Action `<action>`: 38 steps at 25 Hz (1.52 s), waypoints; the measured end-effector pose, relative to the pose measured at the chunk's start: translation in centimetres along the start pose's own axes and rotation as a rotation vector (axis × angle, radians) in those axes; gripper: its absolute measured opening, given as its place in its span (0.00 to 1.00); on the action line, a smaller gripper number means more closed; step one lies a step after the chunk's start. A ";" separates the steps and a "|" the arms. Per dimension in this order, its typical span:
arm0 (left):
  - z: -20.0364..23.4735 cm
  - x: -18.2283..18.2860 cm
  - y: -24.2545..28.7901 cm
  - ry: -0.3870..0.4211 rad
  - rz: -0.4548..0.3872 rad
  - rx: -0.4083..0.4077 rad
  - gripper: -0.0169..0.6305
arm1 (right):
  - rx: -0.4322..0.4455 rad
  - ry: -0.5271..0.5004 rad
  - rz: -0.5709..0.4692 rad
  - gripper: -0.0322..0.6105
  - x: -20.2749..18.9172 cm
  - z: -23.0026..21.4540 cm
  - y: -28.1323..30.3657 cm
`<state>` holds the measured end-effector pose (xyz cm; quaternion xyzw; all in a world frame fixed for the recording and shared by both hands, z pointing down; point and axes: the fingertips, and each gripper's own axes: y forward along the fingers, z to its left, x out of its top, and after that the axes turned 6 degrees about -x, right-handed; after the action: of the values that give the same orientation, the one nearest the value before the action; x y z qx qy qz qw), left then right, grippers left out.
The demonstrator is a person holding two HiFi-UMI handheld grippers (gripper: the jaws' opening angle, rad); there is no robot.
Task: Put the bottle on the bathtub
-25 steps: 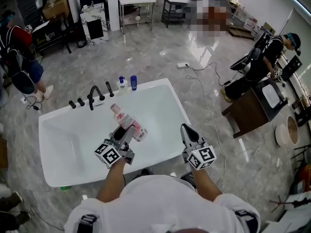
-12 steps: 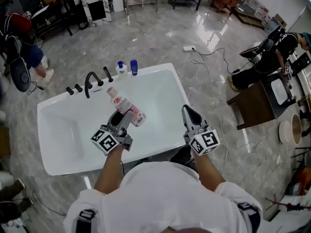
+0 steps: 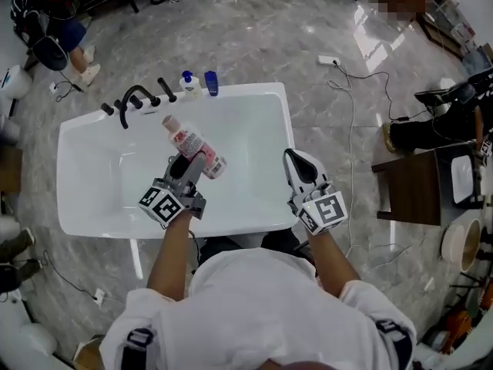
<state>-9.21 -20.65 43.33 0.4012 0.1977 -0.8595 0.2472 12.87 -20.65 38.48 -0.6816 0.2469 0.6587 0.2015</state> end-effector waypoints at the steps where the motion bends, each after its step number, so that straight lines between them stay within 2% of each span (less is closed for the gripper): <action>1: -0.1 -0.4 0.7 0.018 -0.005 0.021 0.35 | 0.018 -0.001 0.003 0.07 0.1 -1.1 0.1; 6: 0.4 -2.0 5.7 0.071 -0.031 0.096 0.35 | 0.048 0.002 0.015 0.07 -0.7 -6.9 2.2; 11: 2.3 -3.2 9.5 0.224 -0.033 0.157 0.35 | 0.072 0.016 0.061 0.07 -4.4 -10.1 6.1; 16: 5.5 -4.9 13.3 0.337 0.016 0.152 0.35 | 0.042 0.012 0.066 0.07 -8.2 -12.4 10.6; 25: 12.2 -9.4 19.0 0.451 0.074 0.163 0.35 | -0.021 0.042 0.102 0.07 -14.4 -17.2 17.3; 38: 22.5 -15.0 25.4 0.534 0.079 0.204 0.35 | -0.008 0.035 0.123 0.07 -22.2 -20.1 25.7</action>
<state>0.67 -49.03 65.05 0.6435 0.1526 -0.7286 0.1783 13.21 -51.59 62.93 -0.6773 0.2893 0.6587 0.1537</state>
